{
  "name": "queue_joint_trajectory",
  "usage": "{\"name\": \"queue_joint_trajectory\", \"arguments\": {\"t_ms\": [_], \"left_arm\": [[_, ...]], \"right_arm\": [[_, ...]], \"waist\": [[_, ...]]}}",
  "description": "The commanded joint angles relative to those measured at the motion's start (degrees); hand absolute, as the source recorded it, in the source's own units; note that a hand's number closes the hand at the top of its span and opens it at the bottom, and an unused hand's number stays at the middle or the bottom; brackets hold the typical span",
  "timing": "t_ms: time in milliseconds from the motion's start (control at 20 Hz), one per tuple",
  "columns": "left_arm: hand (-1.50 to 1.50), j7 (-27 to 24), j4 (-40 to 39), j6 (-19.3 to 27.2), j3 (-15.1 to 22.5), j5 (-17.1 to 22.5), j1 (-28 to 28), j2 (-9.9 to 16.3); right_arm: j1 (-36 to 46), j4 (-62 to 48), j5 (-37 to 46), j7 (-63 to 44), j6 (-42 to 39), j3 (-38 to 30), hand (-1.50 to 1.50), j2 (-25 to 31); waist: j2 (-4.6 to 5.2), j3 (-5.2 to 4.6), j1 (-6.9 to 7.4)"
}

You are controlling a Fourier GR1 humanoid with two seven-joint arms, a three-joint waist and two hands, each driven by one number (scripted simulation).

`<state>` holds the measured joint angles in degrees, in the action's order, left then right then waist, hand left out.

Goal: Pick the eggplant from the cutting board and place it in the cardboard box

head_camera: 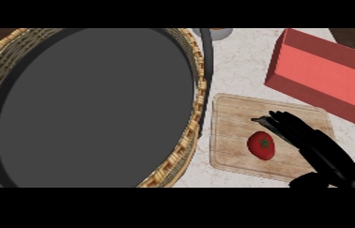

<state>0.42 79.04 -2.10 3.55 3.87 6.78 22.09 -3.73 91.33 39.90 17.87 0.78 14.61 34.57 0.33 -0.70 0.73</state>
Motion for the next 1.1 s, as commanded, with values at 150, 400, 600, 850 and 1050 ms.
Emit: {"name": "queue_joint_trajectory", "arguments": {"t_ms": [150, 400, 600, 850, 1050], "left_arm": [[0.00, 0.18, 5.82, -1.75, 7.07, -0.91, 4.62, -6.57], [0.00, -1.10, 5.31, -2.30, 6.79, -1.65, 4.97, -6.67], [0.00, -0.43, 5.41, -3.32, 5.58, -1.07, 4.20, -5.96], [0.00, 0.02, 5.35, -2.19, 6.10, -2.31, 4.94, -7.58], [0.00, -2.27, 4.40, -4.17, 4.16, -1.53, 2.47, -5.56]], "right_arm": [[3.09, -4.53, 3.51, -2.40, 2.10, 0.30, -1.50, -3.12], [4.77, -7.16, 4.40, -0.83, 0.80, 1.21, 1.50, -3.25], [4.64, -7.92, 6.82, 0.34, 3.99, 1.59, 1.50, -4.04], [6.87, -9.00, 9.06, -8.68, 2.51, -0.03, 1.50, -6.30], [7.48, -13.66, 8.28, -23.97, -1.95, -6.58, 1.50, -7.16]], "waist": [[-0.30, 0.78, -0.94], [-0.18, 0.77, -0.97], [-0.31, 0.78, -1.07], [-0.28, 0.69, -1.54], [-0.16, 0.50, -1.93]]}}
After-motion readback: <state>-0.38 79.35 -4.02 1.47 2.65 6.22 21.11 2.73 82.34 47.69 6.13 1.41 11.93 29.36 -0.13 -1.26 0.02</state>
